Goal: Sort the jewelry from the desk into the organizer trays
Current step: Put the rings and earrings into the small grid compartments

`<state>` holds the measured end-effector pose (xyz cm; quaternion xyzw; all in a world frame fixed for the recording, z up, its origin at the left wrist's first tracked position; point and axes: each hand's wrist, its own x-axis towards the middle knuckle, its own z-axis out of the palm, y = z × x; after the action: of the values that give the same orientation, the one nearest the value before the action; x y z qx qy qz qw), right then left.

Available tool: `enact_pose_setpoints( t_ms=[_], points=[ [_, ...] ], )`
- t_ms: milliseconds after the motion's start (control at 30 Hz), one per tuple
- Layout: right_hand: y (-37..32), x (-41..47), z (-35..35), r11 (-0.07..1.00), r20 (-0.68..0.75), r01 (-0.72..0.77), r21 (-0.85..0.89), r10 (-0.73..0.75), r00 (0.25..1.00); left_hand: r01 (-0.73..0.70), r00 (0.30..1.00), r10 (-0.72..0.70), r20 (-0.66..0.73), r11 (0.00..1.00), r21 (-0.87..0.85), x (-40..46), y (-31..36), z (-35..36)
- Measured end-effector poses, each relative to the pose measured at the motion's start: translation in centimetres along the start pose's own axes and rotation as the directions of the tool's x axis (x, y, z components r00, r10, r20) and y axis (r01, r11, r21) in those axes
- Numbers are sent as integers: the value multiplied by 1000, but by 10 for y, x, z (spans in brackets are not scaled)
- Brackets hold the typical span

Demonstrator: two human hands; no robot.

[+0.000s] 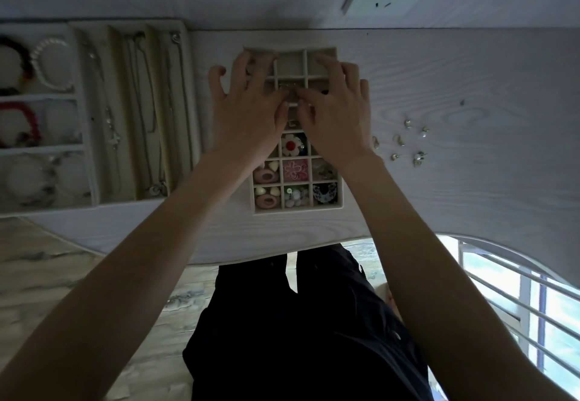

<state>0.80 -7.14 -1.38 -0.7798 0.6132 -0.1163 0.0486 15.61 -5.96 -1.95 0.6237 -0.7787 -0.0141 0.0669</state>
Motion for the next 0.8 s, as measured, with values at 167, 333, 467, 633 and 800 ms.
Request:
enact_pose_setpoints(
  t_ms=[167,333,467,633,800],
  points=[
    [6,1,-1,999,13,38,-38,-38,999,11,998,-9,56,999,-38,0,-1,-5],
    [7,3,-1,997,14,63,-51,-63,998,29,998,-26,63,999,-45,-2,0,-5],
    [7,2,-1,995,22,73,-68,-72,997,45,998,-42,43,997,-63,-4,-1,-3],
    [5,3,-2,995,10,81,-61,-80,997,44,999,-42,22,997,-69,-4,-1,0],
    [6,-2,-10,993,-88,83,88,-75,993,74,990,-84,-113,994,-85,-5,-1,-4]
  ],
)
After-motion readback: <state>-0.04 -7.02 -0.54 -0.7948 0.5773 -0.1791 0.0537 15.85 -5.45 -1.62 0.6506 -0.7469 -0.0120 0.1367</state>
